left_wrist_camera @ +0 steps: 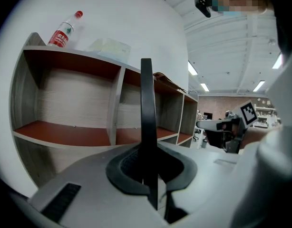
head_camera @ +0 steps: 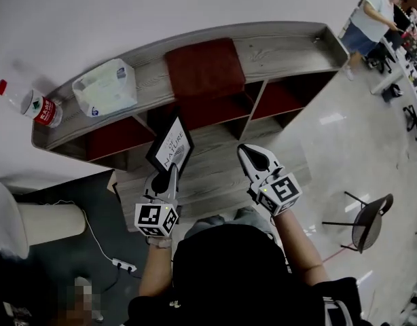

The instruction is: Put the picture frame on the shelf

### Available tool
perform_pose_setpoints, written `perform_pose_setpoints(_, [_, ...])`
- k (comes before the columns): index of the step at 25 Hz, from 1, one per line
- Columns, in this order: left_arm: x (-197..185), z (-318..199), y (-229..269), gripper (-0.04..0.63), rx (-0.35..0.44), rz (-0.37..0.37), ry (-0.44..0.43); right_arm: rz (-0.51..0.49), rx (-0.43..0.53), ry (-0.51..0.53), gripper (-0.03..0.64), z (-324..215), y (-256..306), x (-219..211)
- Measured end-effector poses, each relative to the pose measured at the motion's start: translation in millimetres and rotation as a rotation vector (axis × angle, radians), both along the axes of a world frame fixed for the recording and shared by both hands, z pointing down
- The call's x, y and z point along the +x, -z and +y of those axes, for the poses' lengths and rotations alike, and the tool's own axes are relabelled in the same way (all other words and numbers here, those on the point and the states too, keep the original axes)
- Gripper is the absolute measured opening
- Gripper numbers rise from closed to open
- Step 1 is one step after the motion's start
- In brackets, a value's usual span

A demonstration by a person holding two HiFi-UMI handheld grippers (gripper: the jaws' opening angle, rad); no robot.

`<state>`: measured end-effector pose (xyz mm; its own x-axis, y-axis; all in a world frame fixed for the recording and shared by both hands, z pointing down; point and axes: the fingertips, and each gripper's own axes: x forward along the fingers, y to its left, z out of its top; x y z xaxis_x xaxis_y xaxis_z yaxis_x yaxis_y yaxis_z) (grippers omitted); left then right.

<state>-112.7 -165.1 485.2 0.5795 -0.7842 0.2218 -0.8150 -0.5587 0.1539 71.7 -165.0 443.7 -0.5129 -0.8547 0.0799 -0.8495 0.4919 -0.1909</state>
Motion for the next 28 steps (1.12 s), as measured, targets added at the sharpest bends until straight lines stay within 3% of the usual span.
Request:
perform_pose_setpoints(10, [-6.4, -0.2, 16.0, 0.032, 0.017, 0.069, 0.228, 0.059, -0.01, 0.252, -0.003, -25.6, -8.4, -14.7])
perform_pose_setpoints(28, [-9.3, 4.1, 41.0, 0.032, 0.098, 0.204, 0.445, 0.077, 0.036, 0.44, -0.003, -38.0, 4.8, -19.9])
